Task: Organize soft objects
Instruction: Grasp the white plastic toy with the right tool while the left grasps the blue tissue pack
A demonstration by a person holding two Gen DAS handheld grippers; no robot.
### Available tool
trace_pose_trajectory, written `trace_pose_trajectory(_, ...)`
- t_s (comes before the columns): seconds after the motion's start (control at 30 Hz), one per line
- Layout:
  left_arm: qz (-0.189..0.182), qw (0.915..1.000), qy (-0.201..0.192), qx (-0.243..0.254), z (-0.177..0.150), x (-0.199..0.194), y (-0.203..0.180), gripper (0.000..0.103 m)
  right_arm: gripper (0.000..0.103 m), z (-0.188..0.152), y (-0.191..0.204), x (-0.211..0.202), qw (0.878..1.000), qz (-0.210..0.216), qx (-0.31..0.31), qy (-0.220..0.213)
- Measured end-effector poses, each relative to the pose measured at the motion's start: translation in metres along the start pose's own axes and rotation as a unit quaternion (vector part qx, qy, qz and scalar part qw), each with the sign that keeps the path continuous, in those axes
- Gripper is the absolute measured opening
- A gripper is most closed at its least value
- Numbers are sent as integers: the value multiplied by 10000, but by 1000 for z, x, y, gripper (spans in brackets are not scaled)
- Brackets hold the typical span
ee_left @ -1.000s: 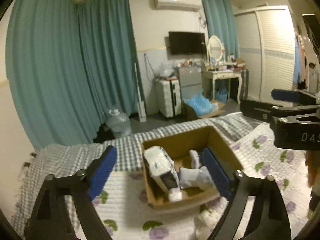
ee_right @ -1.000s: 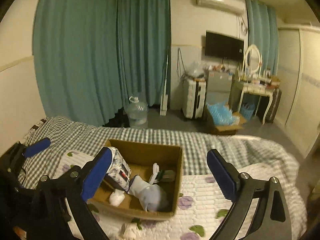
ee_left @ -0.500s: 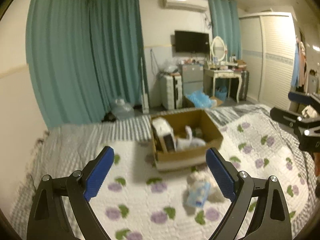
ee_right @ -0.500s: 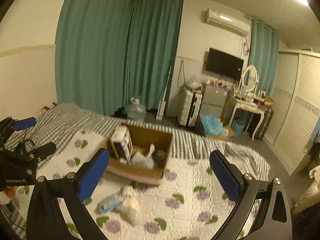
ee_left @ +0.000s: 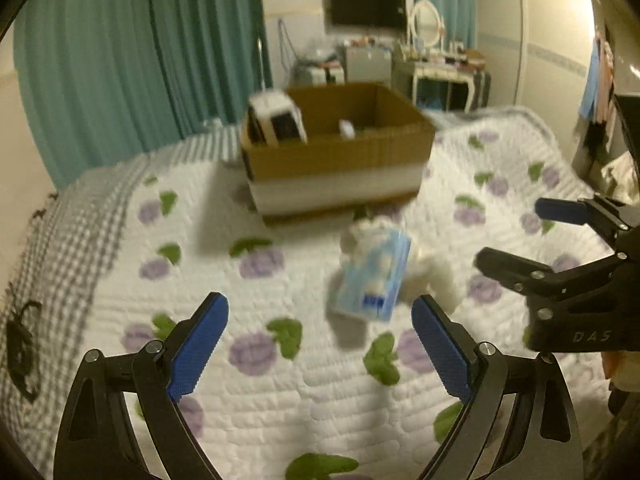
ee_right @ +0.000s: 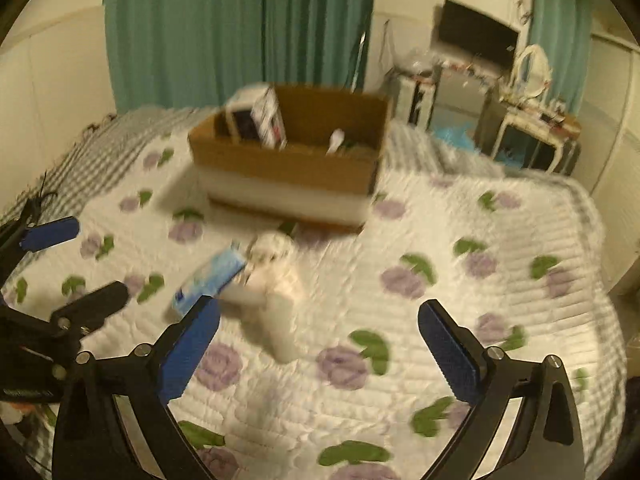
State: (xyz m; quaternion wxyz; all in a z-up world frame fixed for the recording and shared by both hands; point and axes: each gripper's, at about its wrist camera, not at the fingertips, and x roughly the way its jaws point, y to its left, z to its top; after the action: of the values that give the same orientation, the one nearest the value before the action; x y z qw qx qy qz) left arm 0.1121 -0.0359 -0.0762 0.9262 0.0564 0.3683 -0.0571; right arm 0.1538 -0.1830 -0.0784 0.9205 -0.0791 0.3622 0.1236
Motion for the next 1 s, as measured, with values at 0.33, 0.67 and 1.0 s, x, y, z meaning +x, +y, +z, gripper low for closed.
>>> trace_pose_trajectory(0.33,-411,9987,305,49,-10,39,3,94,61,-19,13,77,9957,536,-196,733)
trace_pose_trajectory(0.67,-622,9968,457,213,-4,58,-4,93,25,-15,14,71,9946,709,-247,715)
trace_pose_trajectory(1.0,-887,9933,642,366,2,82,-26,78,25,-20,-30,46,9976,268,431,474)
